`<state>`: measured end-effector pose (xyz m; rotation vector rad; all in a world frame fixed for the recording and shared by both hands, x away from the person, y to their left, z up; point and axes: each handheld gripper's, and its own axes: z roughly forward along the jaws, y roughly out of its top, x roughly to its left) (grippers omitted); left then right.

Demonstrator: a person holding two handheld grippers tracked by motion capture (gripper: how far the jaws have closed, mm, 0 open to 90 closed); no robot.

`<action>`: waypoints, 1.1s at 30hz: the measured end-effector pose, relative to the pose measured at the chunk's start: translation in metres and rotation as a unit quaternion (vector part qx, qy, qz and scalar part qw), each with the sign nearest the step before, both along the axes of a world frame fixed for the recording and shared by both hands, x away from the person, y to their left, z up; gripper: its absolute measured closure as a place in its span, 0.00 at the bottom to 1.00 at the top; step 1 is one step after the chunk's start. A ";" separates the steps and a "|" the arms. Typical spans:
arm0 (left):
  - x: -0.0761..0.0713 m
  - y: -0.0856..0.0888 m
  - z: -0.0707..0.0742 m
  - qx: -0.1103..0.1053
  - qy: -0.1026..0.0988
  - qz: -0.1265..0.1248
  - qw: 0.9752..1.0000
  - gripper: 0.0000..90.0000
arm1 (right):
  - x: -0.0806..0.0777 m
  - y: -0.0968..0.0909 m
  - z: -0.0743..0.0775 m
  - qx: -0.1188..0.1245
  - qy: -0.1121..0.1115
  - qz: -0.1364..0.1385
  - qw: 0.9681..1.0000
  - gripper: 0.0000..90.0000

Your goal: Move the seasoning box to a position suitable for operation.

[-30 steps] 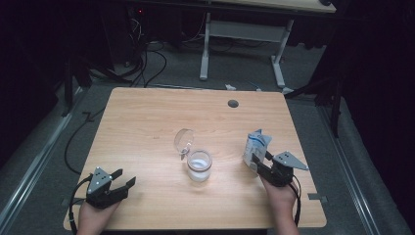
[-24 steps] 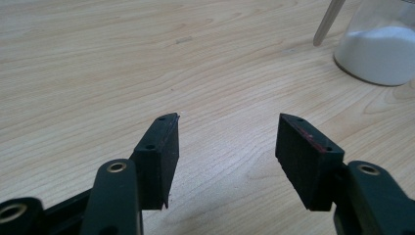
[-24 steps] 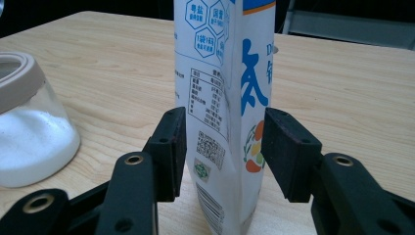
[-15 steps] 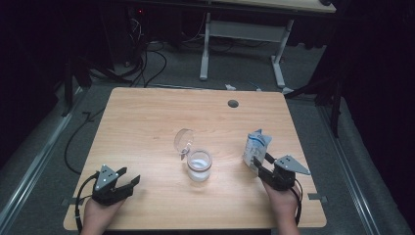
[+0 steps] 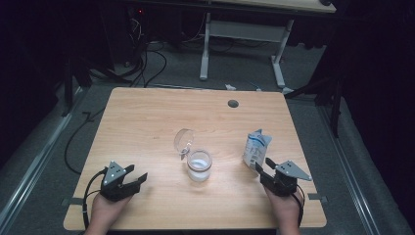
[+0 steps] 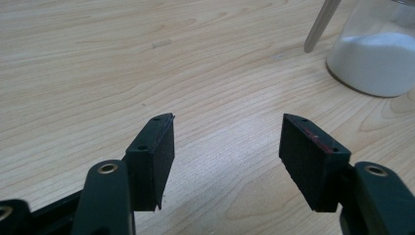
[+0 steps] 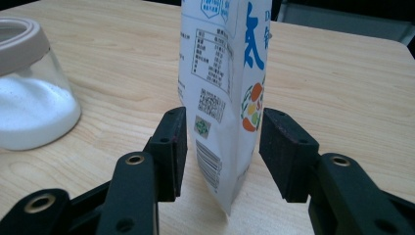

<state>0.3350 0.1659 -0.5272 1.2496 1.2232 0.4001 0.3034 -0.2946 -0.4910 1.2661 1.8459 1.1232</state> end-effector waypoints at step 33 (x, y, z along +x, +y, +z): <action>0.012 -0.022 0.001 -0.009 0.008 -0.036 0.999 0.43 | -0.027 0.017 -0.013 -0.023 0.017 0.011 1.000 0.57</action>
